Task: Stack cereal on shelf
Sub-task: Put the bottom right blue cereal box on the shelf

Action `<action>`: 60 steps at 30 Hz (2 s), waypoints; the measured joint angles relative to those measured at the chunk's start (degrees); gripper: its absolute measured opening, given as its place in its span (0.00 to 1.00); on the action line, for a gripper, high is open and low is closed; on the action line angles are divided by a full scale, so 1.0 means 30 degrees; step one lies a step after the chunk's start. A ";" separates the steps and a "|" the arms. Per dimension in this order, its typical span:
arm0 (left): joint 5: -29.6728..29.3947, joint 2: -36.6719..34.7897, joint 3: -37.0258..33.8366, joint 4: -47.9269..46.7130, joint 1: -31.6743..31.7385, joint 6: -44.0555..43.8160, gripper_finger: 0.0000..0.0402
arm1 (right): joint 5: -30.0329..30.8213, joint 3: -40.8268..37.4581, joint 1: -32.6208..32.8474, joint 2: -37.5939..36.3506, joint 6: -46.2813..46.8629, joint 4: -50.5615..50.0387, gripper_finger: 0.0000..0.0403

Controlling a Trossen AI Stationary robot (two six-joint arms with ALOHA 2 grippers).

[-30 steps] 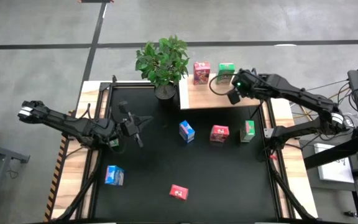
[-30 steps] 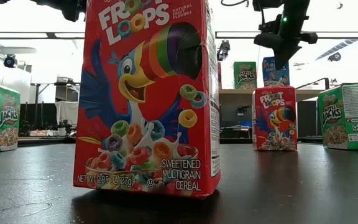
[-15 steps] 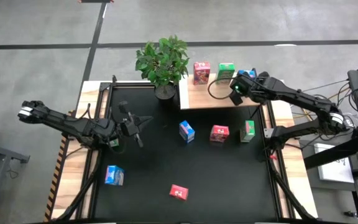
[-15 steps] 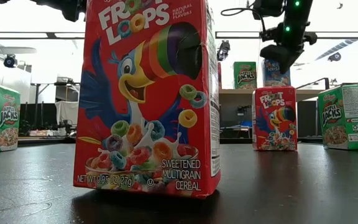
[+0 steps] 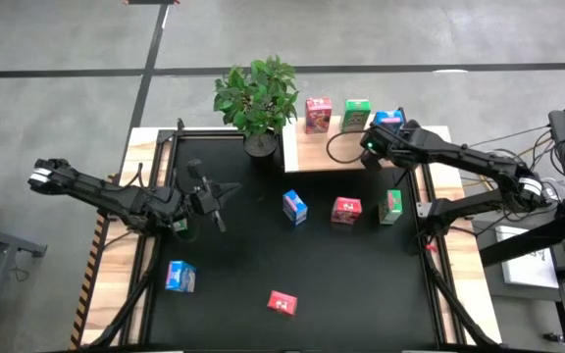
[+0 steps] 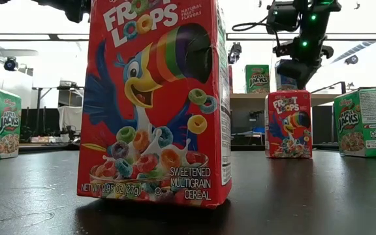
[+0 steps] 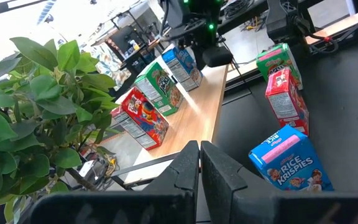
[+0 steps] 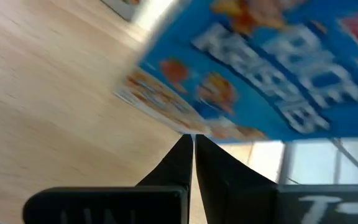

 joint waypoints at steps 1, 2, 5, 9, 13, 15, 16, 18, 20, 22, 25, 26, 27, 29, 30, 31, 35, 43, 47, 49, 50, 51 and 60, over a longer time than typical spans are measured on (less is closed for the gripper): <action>-0.0006 0.0000 0.0000 0.0000 -0.0007 0.0000 0.00 | -0.0173 -0.0077 0.0000 0.0000 -0.0084 0.0370 0.02; -0.0002 -0.0006 0.0000 0.0000 -0.0007 0.0000 0.00 | -0.0194 -0.0133 0.0000 0.0007 -0.0119 0.0614 0.02; 0.0000 0.0000 0.0000 0.0000 0.0000 0.0000 0.00 | -0.0192 -0.0262 -0.0086 0.0003 -0.0260 0.1478 0.02; -0.0003 0.0000 0.0000 0.0000 -0.0002 0.0000 0.00 | -0.0187 -0.0281 -0.0414 0.0007 -0.0600 0.2404 0.02; 0.0000 0.0000 0.0000 -0.0006 -0.0006 0.0000 0.00 | -0.0187 -0.0287 -0.0842 0.0007 -0.0813 0.2936 0.02; 0.0000 0.0000 0.0000 -0.0007 0.0000 0.0000 0.00 | -0.0187 -0.0287 -0.1036 0.0007 -0.0988 0.2965 0.02; -0.0001 0.0000 0.0000 -0.0007 0.0000 0.0000 0.00 | -0.0187 -0.0287 -0.1134 0.0000 -0.1100 0.2972 0.02; -0.0001 0.0000 0.0000 -0.0007 0.0000 0.0000 0.00 | -0.0187 -0.0287 -0.1254 0.0007 -0.1135 0.2979 0.02; -0.0005 0.0000 0.0000 -0.0007 -0.0003 0.0000 0.00 | -0.0187 -0.0287 -0.1357 0.0007 -0.1369 0.3027 0.02; -0.0003 0.0000 0.0000 -0.0007 -0.0003 0.0000 0.00 | -0.0187 -0.0287 -0.1475 0.0003 -0.1598 0.3182 0.02; -0.0005 0.0000 0.0000 -0.0007 -0.0002 0.0000 0.00 | -0.0187 -0.0287 -0.1629 0.0007 -0.1914 0.3640 0.02; -0.0002 0.0000 0.0000 -0.0007 0.0000 0.0000 0.00 | -0.0187 -0.0287 -0.1670 0.0007 -0.1976 0.3747 0.02; 0.0000 0.0000 0.0000 -0.0007 -0.0001 0.0000 0.00 | -0.0187 -0.0287 -0.1716 0.0007 -0.1979 0.3873 0.02; -0.0006 0.0000 0.0000 -0.0007 -0.0001 0.0000 0.00 | -0.0187 -0.0287 -0.1822 0.0007 -0.1984 0.3913 0.02; -0.0005 0.0000 0.0000 -0.0007 0.0000 0.0000 0.00 | -0.0187 -0.0289 -0.1888 0.0007 -0.1984 0.3920 0.02; -0.0003 0.0000 0.0000 -0.0007 0.0000 0.0000 0.00 | -0.0187 -0.0290 -0.1929 0.0007 -0.1983 0.3921 0.02; -0.0002 0.0000 0.0000 -0.0007 0.0000 0.0000 0.00 | -0.0187 -0.0287 -0.2028 0.0007 -0.1977 0.3979 0.02; -0.0005 0.0000 0.0000 -0.0007 -0.0001 0.0000 0.00 | -0.0187 -0.0291 -0.2098 0.0007 -0.1975 0.4362 0.02; -0.0007 0.0000 0.0000 -0.0007 0.0000 0.0000 0.00 | -0.0187 -0.0290 -0.2098 0.0015 -0.1977 0.4378 0.02; 0.0000 0.0000 0.0000 -0.0007 -0.0001 -0.0006 0.00 | -0.0193 -0.0281 -0.2098 0.0015 -0.1970 0.4261 0.02; 0.0000 0.0000 0.0000 -0.0007 0.0000 0.0000 0.00 | -0.0194 -0.0222 -0.2091 0.0015 -0.1972 0.4009 0.02; -0.0003 0.0000 0.0000 -0.0007 -0.0003 -0.0004 0.00 | -0.0198 -0.0086 -0.2091 0.0019 -0.1972 0.3719 0.02; -0.0007 0.0000 0.0000 -0.0003 -0.0003 -0.0087 0.00 | -0.3580 0.3372 -0.2040 -0.0124 -0.0802 -0.0097 0.02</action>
